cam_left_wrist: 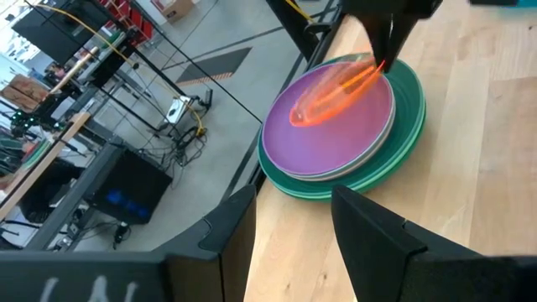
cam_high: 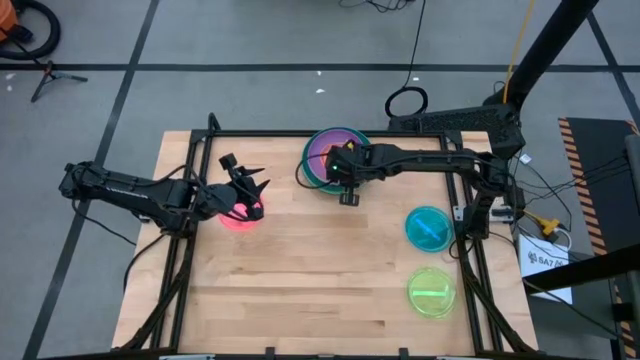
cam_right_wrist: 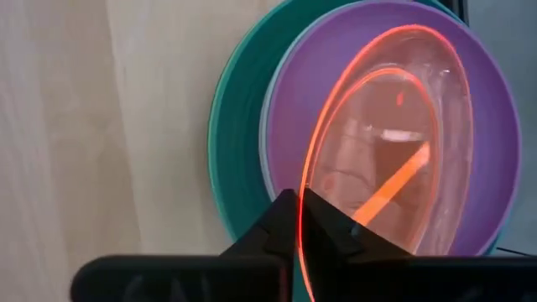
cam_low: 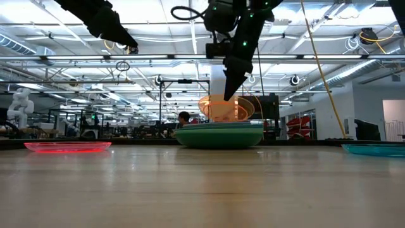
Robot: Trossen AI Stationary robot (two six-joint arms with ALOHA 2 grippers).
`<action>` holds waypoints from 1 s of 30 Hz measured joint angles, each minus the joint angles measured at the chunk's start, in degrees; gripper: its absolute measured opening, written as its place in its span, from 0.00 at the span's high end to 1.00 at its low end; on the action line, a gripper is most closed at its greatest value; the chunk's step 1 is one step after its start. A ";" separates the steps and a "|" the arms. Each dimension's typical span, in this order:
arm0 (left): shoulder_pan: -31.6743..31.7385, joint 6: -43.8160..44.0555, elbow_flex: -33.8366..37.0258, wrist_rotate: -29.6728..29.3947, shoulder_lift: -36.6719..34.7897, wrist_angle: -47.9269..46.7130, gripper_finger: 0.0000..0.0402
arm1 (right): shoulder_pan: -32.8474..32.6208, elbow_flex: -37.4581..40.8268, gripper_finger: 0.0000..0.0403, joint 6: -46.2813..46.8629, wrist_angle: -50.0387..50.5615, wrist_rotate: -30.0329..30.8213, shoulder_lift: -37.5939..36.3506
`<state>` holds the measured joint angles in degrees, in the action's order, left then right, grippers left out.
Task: Stack plastic plates
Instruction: Stack the orange plate on the purple plate, then stack the blue plate on the orange plate
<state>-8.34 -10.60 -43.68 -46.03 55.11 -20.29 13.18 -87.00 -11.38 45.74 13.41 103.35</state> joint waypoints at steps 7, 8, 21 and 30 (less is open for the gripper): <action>0.00 -0.21 0.00 -0.01 0.00 0.00 0.59 | 1.48 0.00 0.84 -0.37 -2.84 0.00 2.86; 0.00 -0.21 0.00 0.01 0.00 -0.02 0.59 | 1.67 0.00 0.81 -0.11 -3.03 -0.02 2.92; 0.00 -0.08 0.00 0.01 -0.01 -0.02 0.59 | 1.93 0.00 0.57 11.73 0.85 -0.15 2.88; 0.00 -0.08 0.00 0.01 0.00 -0.06 0.59 | -3.34 -3.15 0.61 32.73 18.44 -8.00 2.22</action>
<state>-8.34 -10.68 -43.68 -46.02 55.11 -20.36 9.84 -90.15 21.34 64.18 5.41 105.57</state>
